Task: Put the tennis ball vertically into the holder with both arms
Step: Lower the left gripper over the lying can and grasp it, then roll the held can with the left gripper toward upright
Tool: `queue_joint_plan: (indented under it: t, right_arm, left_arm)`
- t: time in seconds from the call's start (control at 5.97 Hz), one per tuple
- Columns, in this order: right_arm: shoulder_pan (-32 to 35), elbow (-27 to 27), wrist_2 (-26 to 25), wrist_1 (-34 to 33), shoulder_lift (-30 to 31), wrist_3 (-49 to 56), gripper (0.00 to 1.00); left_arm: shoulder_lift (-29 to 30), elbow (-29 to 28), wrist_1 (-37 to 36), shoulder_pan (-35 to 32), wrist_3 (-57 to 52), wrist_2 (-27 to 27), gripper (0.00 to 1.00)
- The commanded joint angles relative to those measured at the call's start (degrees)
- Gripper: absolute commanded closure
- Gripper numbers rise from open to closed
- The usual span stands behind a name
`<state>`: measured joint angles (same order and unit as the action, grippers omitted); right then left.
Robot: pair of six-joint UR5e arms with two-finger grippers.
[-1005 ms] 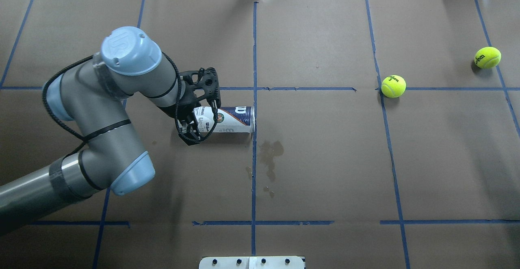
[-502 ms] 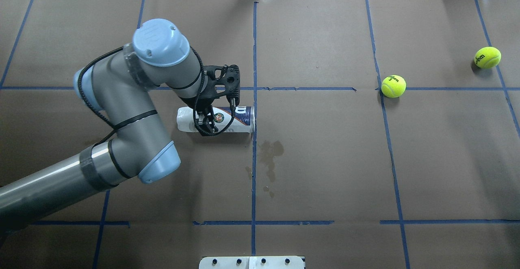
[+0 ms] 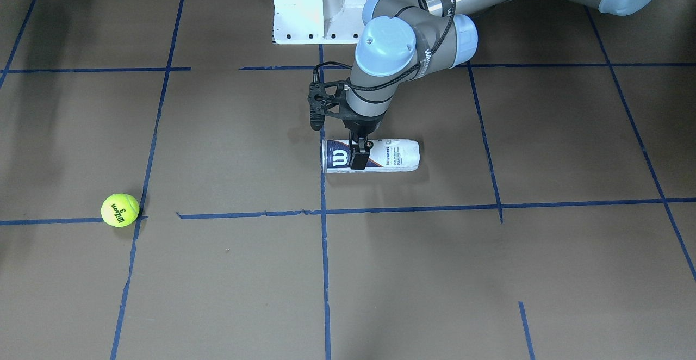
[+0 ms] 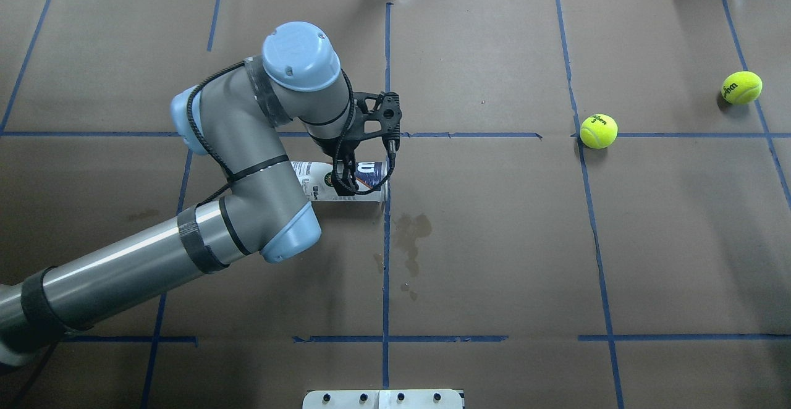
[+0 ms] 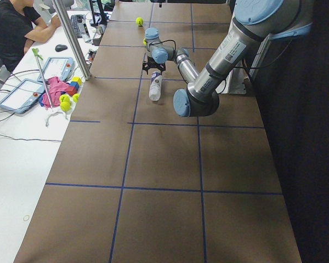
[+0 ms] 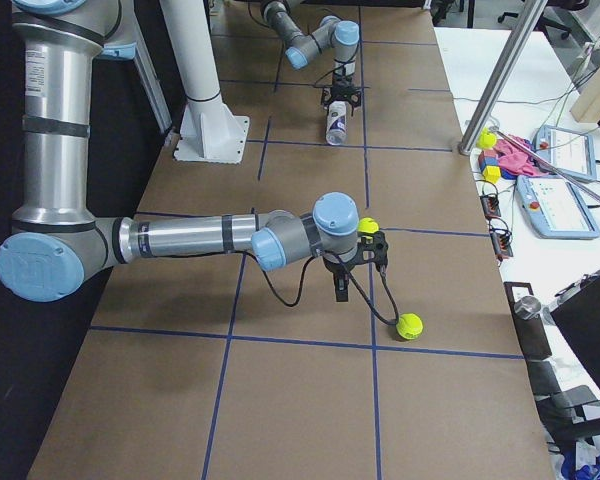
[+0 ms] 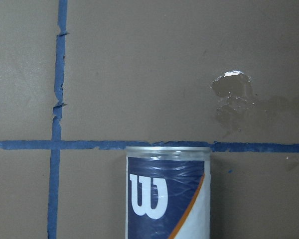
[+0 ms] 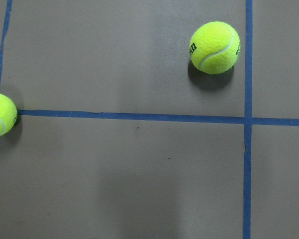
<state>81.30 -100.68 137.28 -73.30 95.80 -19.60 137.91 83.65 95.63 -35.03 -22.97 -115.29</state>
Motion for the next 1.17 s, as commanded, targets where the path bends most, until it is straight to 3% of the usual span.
queue_joint_plan:
  t: [0.0, 1.0]
  right_arm:
    - [0.0, 0.1, 0.0, 0.0, 0.0, -0.1, 0.0]
    - [0.0, 0.4, 0.0, -0.2, 0.1, -0.2, 0.0]
  left_arm:
    - [2.2, -2.3, 0.0, 2.7, 0.4, 3.2, 0.0]
    - [4.3, -7.4, 0.4, 4.8, 0.3, 7.0, 0.0]
